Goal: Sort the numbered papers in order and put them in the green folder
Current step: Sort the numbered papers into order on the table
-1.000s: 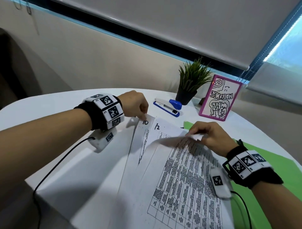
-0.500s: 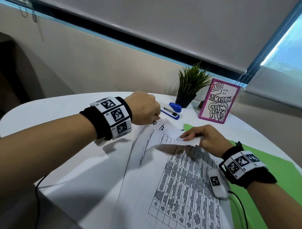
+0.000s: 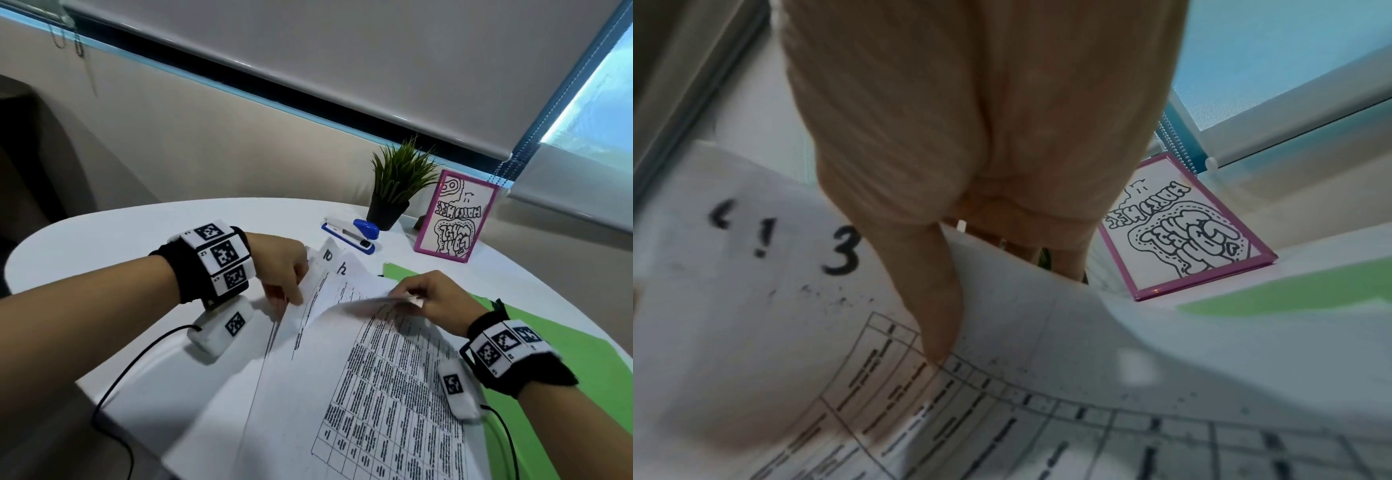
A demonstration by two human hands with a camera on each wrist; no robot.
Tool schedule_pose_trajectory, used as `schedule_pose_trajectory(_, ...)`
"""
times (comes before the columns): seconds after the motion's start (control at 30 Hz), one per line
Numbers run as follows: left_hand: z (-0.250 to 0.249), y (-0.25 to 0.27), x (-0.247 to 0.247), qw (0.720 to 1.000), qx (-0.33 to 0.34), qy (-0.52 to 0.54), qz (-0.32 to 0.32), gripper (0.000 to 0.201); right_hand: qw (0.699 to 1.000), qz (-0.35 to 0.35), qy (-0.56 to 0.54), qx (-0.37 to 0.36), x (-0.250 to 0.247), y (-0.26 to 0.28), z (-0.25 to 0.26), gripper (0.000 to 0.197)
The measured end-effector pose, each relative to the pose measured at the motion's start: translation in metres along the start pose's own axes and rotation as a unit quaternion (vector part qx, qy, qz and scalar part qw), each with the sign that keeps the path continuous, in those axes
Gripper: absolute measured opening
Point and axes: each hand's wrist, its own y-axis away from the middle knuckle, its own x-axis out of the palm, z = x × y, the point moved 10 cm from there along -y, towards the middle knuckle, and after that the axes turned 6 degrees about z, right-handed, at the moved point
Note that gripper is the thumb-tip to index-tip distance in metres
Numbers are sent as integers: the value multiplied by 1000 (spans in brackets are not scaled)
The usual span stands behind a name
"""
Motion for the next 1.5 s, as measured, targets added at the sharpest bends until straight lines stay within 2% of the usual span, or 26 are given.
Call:
schedule_pose_trajectory(0.07,3,3,-13,999,1,13,-51,22,1000,3,-19,-14,1,-1,4,23)
schedule_pose_trajectory(0.13,4,9,-41,987,-5,10,-159,20,999,10,-41,-17,4,-3,4,21)
schedule_pose_trajectory(0.2,4,26,-77,952,-21,-40,-303,22,999,12,-42,-12,6,-4,3,25)
schedule_pose_trajectory(0.23,7,34,-90,935,-24,-35,-353,24,999,15,-35,-13,7,-3,4,27)
schedule_pose_trajectory(0.27,14,38,-97,930,-24,-3,-367,26,999,17,-28,-14,8,-4,5,27)
schedule_pose_trajectory(0.3,23,36,-95,938,-22,44,-342,29,1000,19,-20,-15,9,-4,6,26)
schedule_pose_trajectory(0.37,38,23,-68,973,-51,86,-210,32,1000,21,-8,-15,9,-6,4,23)
schedule_pose_trajectory(0.4,43,19,-54,984,-79,42,-153,30,1000,18,-1,-14,8,-6,3,22)
schedule_pose_trajectory(0.43,46,21,-48,985,-107,-20,-137,28,1000,12,14,-16,7,-6,4,20)
schedule_pose_trajectory(0.47,47,24,-53,976,-129,-71,-159,28,999,7,29,-17,6,-6,4,16)
schedule_pose_trajectory(0.53,40,41,-83,947,-137,-112,-267,28,999,2,41,-22,5,-5,6,14)
schedule_pose_trajectory(0.57,38,54,-102,930,-126,-97,-332,27,999,1,42,-26,4,-4,7,15)
schedule_pose_trajectory(0.67,28,100,-156,853,-17,40,-520,14,999,-4,36,-30,0,-3,5,14)
schedule_pose_trajectory(0.77,29,128,-183,779,93,196,-589,11,999,-9,7,-38,-3,0,8,15)
schedule_pose_trajectory(0.83,22,130,-181,763,126,223,-594,8,999,-9,-7,-45,-3,3,12,13)
schedule_pose_trajectory(0.9,9,123,-167,770,153,229,-576,11,998,-9,-25,-50,-3,6,18,11)
schedule_pose_trajectory(0.93,2,114,-156,782,165,232,-555,15,998,-11,-29,-54,-4,7,21,11)
schedule_pose_trajectory(1.0,-9,91,-131,822,167,212,-501,27,997,-20,-33,-60,-8,11,27,12)
schedule_pose_trajectory(1.13,-14,38,-84,920,103,122,-358,22,995,-44,-48,-78,-21,22,44,5)
schedule_pose_trajectory(1.2,-10,16,-60,950,84,126,-273,28,994,-51,-53,-85,-27,26,50,11)
schedule_pose_trajectory(1.27,-8,5,-36,963,85,158,-199,28,992,-66,-59,-91,-33,27,54,20)
schedule_pose_trajectory(1.33,-11,-1,-9,979,87,149,-113,22,989,-97,-24,-106,-40,26,58,18)
schedule_pose_trajectory(1.4,-18,-4,16,988,92,114,-44,33,986,-122,34,-111,-42,23,60,19)
schedule_pose_trajectory(1.43,-21,-4,23,990,89,101,-37,40,985,-124,56,-111,-41,20,61,22)
schedule_pose_trajectory(1.5,-23,-6,30,992,84,81,-36,39,987,-108,42,-110,-34,14,58,32)
